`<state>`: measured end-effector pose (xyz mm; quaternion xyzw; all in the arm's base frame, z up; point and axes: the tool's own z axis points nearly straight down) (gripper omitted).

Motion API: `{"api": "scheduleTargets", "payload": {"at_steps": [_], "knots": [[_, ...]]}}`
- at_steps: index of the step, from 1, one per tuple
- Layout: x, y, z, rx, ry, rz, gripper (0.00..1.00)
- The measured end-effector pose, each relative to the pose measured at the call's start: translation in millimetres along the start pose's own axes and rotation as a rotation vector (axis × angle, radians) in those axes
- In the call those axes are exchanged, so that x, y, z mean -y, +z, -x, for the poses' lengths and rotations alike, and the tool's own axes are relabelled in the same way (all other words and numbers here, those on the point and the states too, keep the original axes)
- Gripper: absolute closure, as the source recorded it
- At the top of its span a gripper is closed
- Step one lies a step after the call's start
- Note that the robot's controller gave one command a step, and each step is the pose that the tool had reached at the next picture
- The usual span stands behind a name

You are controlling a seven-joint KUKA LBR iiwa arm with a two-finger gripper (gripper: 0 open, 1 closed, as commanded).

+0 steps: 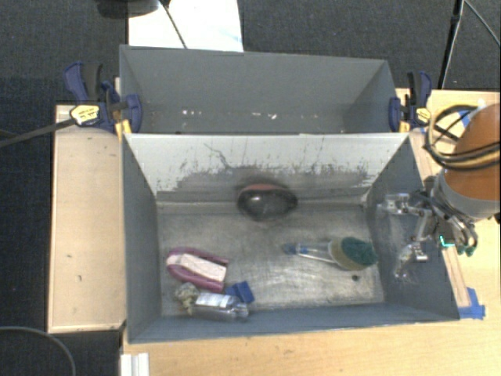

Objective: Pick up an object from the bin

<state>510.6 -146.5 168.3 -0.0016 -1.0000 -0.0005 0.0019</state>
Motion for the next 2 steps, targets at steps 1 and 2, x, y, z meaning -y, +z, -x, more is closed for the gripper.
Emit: {"api": "scheduleTargets", "payload": {"at_steps": [1,2], "knots": [[-48.1,83.6,10.5,0.002,-0.358,0.001,0.00],[-46.7,82.2,11.2,0.005,-0.361,-0.002,1.00]]}}
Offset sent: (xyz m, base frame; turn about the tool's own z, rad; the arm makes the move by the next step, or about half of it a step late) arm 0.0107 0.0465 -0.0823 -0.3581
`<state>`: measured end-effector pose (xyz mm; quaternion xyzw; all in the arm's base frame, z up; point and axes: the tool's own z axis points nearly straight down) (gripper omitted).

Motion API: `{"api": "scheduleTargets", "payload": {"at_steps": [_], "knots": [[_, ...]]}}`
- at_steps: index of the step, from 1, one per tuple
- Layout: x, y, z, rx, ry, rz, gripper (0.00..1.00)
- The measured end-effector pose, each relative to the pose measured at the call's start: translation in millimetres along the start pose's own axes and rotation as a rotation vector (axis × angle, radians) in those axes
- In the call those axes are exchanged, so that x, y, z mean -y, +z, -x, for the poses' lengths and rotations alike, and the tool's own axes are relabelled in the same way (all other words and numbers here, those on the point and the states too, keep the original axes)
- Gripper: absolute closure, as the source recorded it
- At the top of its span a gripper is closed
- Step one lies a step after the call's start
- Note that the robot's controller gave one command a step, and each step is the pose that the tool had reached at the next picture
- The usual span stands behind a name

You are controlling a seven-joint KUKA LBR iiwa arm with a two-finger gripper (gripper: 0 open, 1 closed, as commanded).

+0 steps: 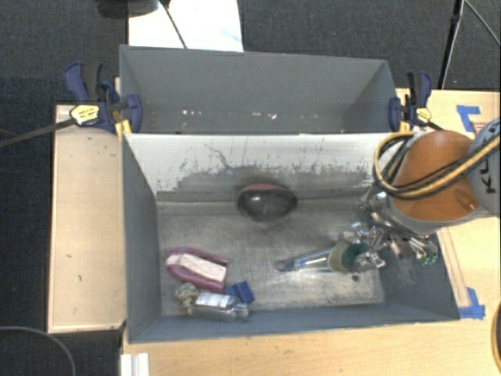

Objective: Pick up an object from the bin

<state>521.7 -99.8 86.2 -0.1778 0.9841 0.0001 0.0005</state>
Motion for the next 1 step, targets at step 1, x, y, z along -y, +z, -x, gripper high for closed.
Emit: {"api": "scheduleTargets", "payload": {"at_steps": [1], "knots": [[1.0,-150.6,12.1,0.009,0.002,-0.006,1.00]]}}
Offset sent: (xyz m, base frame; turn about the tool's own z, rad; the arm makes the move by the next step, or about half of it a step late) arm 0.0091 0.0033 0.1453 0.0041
